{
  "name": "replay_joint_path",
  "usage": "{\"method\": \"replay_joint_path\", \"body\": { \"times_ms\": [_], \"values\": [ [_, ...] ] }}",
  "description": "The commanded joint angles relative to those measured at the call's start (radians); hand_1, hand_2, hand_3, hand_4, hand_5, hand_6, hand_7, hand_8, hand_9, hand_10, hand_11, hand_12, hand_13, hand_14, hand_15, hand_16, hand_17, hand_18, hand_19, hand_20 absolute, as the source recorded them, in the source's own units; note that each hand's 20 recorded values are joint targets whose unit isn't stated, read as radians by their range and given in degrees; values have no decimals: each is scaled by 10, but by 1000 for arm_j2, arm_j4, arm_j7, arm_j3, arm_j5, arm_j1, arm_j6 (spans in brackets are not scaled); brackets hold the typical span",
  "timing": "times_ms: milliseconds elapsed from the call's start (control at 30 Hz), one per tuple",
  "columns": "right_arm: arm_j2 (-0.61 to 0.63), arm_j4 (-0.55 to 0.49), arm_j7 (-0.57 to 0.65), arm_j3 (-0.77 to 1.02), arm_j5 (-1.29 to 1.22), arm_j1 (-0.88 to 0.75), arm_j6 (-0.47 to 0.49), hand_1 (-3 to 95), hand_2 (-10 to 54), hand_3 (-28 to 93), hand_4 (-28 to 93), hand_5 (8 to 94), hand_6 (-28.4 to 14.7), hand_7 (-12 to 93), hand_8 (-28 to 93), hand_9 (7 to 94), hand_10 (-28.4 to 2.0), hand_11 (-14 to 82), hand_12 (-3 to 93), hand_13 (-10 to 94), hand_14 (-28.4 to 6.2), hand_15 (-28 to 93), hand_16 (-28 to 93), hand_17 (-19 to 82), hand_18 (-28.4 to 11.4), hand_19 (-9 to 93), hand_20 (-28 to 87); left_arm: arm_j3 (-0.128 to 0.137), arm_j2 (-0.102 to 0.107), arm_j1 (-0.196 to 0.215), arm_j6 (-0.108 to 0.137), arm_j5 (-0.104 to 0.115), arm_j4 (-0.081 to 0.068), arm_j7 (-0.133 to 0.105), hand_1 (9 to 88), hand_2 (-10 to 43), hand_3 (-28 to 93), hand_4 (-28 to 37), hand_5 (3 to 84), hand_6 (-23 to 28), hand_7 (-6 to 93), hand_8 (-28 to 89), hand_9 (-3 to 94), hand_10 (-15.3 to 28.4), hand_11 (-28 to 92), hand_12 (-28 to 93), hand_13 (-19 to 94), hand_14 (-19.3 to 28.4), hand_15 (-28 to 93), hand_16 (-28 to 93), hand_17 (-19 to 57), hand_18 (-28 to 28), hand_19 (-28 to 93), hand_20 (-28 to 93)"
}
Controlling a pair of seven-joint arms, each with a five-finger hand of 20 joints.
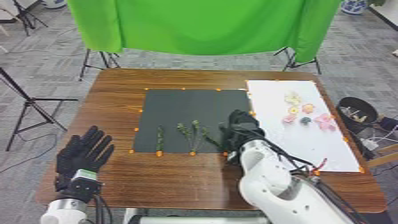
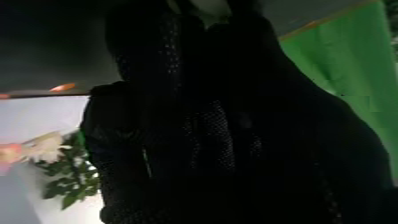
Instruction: Arrange flowers
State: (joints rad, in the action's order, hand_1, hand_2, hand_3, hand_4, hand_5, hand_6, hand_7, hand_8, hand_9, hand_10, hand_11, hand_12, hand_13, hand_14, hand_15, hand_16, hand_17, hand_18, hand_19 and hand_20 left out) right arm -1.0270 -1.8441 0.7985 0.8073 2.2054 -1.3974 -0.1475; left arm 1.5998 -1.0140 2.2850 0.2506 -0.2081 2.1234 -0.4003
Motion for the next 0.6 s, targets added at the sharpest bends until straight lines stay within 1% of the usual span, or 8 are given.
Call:
{"method": "replay_joint_path", "body": {
  "times_ms": [33,300,333,367,433,467,533,600],
  "values": [
    [11,-73,39,89,-53,-75,-34,535,-95,798,-243,575,-29,716,76,838,-105,76,336,820,-51,299,443,369,-244,845,303,-3,-14,9,-10,19,-3,9,297,167,725,-275,415,100,183,-93,320,157,272,101,239,164,410,-93,-68,144,378,81],
    [24,-200,-7,147,-120,-135,34,473,-95,810,-263,517,-47,645,43,704,-158,194,174,744,-84,371,356,343,-242,836,294,2,-13,10,-11,17,-2,12,297,167,726,-276,415,101,182,-93,321,157,273,101,239,164,411,-93,-68,144,379,81],
    [32,-220,-22,157,-125,-150,29,456,-95,827,-262,517,-54,591,14,690,-164,191,168,731,-90,389,336,341,-242,837,292,2,-12,12,-11,18,-1,9,297,167,725,-276,415,100,183,-93,321,157,272,101,239,164,410,-93,-68,144,379,81],
    [44,-235,-33,165,-127,-165,19,425,-95,844,-257,524,-60,493,-114,661,-173,185,164,715,-103,422,289,337,-241,840,290,2,-13,10,-11,19,-2,11,297,167,725,-276,414,100,183,-92,321,157,272,101,239,164,411,-93,-68,144,379,81],
    [73,-245,-77,175,-122,-191,-19,375,-95,845,-236,531,-65,395,-178,643,-183,177,161,695,-125,459,231,328,-242,839,289,4,-13,15,-10,20,0,5,297,167,726,-276,414,100,183,-93,321,157,272,101,239,164,410,-93,-68,144,379,80],
    [89,-245,-110,195,-121,-209,13,366,-85,838,-226,552,-63,351,-171,647,-181,171,160,690,-130,464,222,326,-241,837,290,5,-11,18,-7,19,1,4,297,168,725,-276,414,100,183,-93,321,157,272,101,239,164,410,-93,-68,144,379,80],
    [114,-248,-113,219,-95,-226,99,344,28,852,-209,660,-51,215,-103,690,-171,149,156,689,-141,462,212,321,-239,826,300,9,-10,21,-8,15,2,2,296,168,726,-276,415,100,184,-93,321,157,272,101,239,164,410,-93,-68,144,379,81],
    [138,-254,-104,231,-70,-249,107,361,58,860,-210,704,-43,178,-42,719,-161,135,149,690,-144,450,211,318,-236,817,305,8,-9,22,-6,19,4,-4,297,168,726,-276,415,98,184,-93,321,158,272,101,239,164,410,-93,-68,144,379,80]
  ]
}}
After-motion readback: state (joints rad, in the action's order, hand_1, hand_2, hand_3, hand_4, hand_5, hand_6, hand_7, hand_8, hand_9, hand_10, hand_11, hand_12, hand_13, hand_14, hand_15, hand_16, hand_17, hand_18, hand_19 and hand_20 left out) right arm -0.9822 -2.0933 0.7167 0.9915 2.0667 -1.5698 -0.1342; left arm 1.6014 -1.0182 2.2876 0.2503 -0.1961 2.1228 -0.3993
